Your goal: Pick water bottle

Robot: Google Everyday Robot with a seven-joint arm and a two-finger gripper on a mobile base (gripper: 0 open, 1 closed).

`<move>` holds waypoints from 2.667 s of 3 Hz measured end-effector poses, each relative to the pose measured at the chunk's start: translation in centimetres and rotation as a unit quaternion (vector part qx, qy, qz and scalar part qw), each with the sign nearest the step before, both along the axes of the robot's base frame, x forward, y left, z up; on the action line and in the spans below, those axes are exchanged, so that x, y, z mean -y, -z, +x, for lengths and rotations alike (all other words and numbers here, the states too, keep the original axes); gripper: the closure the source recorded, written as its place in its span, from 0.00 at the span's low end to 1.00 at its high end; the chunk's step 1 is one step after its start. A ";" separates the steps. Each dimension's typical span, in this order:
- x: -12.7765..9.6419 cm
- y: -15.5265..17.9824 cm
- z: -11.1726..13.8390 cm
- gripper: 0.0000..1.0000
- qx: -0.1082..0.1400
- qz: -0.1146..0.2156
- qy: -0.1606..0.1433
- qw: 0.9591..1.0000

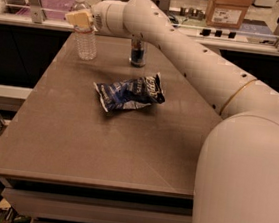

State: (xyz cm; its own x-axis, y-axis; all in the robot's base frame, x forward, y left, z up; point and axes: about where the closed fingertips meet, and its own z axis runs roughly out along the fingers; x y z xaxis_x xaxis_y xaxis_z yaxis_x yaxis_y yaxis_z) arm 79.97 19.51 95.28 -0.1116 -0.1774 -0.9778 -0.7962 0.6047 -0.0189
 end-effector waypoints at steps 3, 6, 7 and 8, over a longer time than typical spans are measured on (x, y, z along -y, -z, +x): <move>-0.7 0.3 -0.2 1.00 -0.002 0.000 -0.005 1.000; 1.4 -2.9 -1.3 1.00 -0.003 0.016 -0.046 0.999; 2.9 -5.3 -2.2 1.00 0.015 0.021 -0.067 0.997; 3.9 -8.0 -3.2 1.00 0.035 0.012 -0.077 0.996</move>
Offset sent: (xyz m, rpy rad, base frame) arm -0.0005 0.0020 -0.0009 -0.0001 0.0012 0.0027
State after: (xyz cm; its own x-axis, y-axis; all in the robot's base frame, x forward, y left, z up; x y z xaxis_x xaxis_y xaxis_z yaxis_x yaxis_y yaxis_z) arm 76.76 15.56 103.32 -0.0170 -0.1628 -0.9865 -0.8767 0.4767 -0.0636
